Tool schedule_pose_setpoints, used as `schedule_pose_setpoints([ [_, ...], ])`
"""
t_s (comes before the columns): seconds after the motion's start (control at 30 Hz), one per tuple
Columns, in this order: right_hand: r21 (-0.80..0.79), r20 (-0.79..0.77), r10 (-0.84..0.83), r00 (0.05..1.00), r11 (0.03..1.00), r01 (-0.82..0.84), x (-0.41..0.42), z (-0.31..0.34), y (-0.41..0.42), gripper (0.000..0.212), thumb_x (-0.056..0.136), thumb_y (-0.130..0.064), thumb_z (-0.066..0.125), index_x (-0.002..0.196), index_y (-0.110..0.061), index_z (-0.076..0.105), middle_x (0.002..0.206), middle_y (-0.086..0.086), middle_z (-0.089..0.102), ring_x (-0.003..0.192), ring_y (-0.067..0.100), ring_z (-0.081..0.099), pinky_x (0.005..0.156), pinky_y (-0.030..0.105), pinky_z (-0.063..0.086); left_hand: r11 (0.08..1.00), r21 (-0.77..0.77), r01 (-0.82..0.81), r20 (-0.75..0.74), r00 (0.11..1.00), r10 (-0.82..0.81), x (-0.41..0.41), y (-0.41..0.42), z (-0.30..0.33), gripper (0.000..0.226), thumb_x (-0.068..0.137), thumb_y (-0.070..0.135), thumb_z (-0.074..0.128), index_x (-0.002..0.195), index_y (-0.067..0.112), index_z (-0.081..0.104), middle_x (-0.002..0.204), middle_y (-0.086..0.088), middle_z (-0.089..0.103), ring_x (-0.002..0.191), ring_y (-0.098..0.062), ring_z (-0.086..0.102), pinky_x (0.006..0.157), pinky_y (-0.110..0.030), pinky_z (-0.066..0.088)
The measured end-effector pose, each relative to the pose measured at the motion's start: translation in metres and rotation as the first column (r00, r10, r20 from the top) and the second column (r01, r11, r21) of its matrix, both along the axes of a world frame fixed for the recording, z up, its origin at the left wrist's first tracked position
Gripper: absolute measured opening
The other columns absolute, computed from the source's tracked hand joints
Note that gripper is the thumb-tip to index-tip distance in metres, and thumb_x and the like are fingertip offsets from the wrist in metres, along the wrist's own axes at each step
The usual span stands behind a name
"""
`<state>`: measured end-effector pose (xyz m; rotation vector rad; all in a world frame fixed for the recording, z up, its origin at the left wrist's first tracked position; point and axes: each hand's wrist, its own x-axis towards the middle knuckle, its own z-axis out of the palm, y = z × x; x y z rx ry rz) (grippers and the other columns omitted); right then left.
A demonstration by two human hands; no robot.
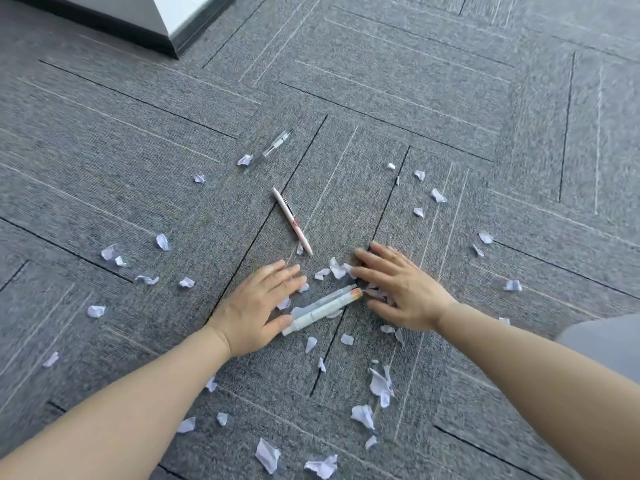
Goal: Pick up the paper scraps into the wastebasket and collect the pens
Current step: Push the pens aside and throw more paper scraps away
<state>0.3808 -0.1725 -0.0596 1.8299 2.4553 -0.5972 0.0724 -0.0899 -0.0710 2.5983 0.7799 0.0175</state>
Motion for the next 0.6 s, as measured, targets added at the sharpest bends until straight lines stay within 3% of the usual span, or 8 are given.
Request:
schedule_pose_setpoints([
  [0.1, 0.015, -0.067, -0.001, 0.998, 1.000, 0.002, 0.000, -0.002, -0.032, 0.073, 0.091, -0.066, 0.043, 0.152, -0.031, 0.024, 0.162, -0.011, 0.009, 0.150, 0.010, -0.006, 0.122, 0.041, 0.003, 0.996, -0.065, -0.063, 0.097, 0.993, 0.069, -0.011, -0.011, 0.001, 0.052, 0.094, 0.038, 0.039, 0.143, 0.022, 0.037, 0.152, 0.006, 0.032, 0.143, -0.012, 0.018, 0.116, -0.039, 0.021],
  [0.27, 0.079, -0.126, -0.188, 0.974, 0.977, 0.199, -0.017, -0.013, -0.059, 0.068, 0.094, -0.061, 0.039, 0.148, -0.021, 0.038, 0.159, -0.006, 0.025, 0.150, 0.014, 0.009, 0.121, 0.039, 0.014, 0.964, 0.170, -0.203, -0.013, 0.978, 0.209, -0.023, -0.019, -0.002, 0.050, 0.094, 0.035, 0.033, 0.138, 0.014, 0.041, 0.139, -0.004, 0.047, 0.128, -0.021, 0.041, 0.104, -0.046, 0.038],
  [0.33, 0.145, -0.173, -0.227, 0.958, 0.957, 0.253, -0.025, -0.016, -0.062, 0.054, 0.097, -0.048, 0.038, 0.139, -0.016, 0.051, 0.151, 0.000, 0.041, 0.145, 0.020, 0.025, 0.117, 0.041, 0.025, 0.942, 0.266, -0.204, -0.079, 0.969, 0.233, -0.015, -0.018, -0.001, 0.047, 0.093, 0.037, 0.032, 0.132, 0.014, 0.047, 0.121, -0.005, 0.055, 0.104, -0.021, 0.052, 0.086, -0.039, 0.047],
  [0.43, 0.254, -0.265, -0.219, 0.939, 0.924, 0.287, -0.031, -0.021, -0.073, 0.031, 0.099, -0.021, 0.048, 0.123, -0.009, 0.064, 0.136, 0.006, 0.057, 0.135, 0.026, 0.044, 0.111, 0.043, 0.038, 0.913, 0.347, -0.214, -0.091, 0.961, 0.259, -0.005, -0.015, -0.002, 0.032, 0.094, 0.036, 0.029, 0.106, 0.016, 0.052, 0.087, -0.001, 0.051, 0.070, -0.014, 0.044, 0.059, -0.030, 0.042],
  [0.53, 0.184, -0.335, -0.269, 0.903, 0.921, 0.343, -0.038, -0.020, -0.089, 0.031, 0.092, -0.003, 0.059, 0.122, -0.011, 0.064, 0.138, 0.002, 0.056, 0.137, 0.022, 0.043, 0.111, 0.047, 0.038, 0.917, 0.355, -0.184, -0.063, 0.973, 0.220, -0.001, -0.012, -0.002, 0.026, 0.096, 0.032, 0.029, 0.088, 0.014, 0.046, 0.070, 0.001, 0.047, 0.056, -0.014, 0.038, 0.045, -0.027, 0.036],
  [0.6, 0.097, -0.379, -0.296, 0.877, 0.930, 0.356, -0.048, -0.012, -0.104, 0.034, 0.095, -0.015, 0.054, 0.129, -0.017, 0.059, 0.143, -0.006, 0.050, 0.142, 0.014, 0.034, 0.116, 0.044, 0.031, 0.929, 0.334, -0.159, -0.047, 0.982, 0.185, -0.003, -0.010, -0.002, 0.027, 0.096, 0.032, 0.025, 0.086, 0.014, 0.043, 0.062, 0.001, 0.046, 0.047, -0.016, 0.040, 0.037, -0.029, 0.040],
])
